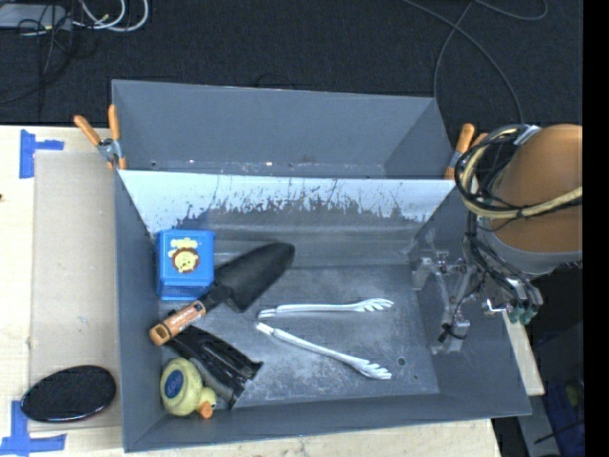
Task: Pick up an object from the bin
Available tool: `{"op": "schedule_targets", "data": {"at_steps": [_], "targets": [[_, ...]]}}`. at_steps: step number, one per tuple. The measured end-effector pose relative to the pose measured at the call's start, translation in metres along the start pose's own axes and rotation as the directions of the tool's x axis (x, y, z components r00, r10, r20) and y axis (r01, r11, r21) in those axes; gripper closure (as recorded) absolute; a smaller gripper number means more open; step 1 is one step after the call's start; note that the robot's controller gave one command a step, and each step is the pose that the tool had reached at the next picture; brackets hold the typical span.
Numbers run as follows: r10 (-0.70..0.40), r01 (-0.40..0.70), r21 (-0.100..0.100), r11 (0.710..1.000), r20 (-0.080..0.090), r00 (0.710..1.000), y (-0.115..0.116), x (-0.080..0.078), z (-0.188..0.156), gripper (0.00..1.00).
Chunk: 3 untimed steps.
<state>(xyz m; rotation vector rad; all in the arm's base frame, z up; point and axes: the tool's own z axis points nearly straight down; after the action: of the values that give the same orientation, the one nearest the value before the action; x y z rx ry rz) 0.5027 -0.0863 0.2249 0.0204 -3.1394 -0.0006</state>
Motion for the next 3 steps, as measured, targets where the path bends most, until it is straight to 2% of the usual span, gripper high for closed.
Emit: {"op": "schedule_targets", "data": {"at_steps": [1,2,3], "targets": [[0.000,0.000,0.000,1.000,0.000,1.000,0.000,0.000,0.000,0.00],[0.117,-0.117,0.000,0.993,0.003,0.993,0.005,-0.008,0.041,0.00],[0.149,-0.149,0.003,0.989,-0.004,0.989,0.032,0.001,0.053,0.00]]}}
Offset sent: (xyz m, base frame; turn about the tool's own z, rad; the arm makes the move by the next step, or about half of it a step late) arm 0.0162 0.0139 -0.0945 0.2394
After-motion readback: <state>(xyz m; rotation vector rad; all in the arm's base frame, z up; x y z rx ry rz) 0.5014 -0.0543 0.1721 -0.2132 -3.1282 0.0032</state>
